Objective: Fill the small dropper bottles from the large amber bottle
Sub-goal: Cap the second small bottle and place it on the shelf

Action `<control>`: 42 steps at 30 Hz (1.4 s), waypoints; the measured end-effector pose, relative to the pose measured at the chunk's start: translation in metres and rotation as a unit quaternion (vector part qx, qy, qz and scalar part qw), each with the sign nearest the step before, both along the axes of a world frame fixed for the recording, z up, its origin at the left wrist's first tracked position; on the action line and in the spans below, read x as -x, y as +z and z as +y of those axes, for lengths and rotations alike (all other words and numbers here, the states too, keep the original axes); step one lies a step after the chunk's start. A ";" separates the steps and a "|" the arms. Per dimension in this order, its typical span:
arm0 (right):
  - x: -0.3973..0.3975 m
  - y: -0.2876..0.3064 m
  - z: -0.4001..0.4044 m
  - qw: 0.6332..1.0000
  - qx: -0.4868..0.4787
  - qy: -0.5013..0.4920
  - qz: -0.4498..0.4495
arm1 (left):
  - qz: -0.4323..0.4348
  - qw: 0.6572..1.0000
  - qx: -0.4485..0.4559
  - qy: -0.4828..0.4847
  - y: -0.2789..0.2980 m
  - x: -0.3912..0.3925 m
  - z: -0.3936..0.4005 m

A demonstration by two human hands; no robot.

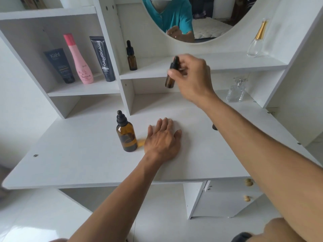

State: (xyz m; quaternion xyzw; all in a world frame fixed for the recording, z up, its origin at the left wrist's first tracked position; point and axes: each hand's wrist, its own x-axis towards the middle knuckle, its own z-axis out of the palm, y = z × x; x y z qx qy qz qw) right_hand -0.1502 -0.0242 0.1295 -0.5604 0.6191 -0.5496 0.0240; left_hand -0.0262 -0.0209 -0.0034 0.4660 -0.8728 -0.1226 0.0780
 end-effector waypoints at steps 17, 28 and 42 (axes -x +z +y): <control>-0.024 0.020 -0.107 0.999 -0.004 -0.004 0.048 | 0.004 1.000 0.007 0.008 -0.008 0.006 -0.010; -0.026 0.019 -0.112 0.998 -0.019 -0.010 0.053 | 0.003 1.000 0.011 0.005 -0.009 0.006 -0.010; -0.020 0.011 -0.082 1.000 0.004 -0.023 0.014 | 0.010 1.000 0.020 0.009 -0.010 0.004 -0.009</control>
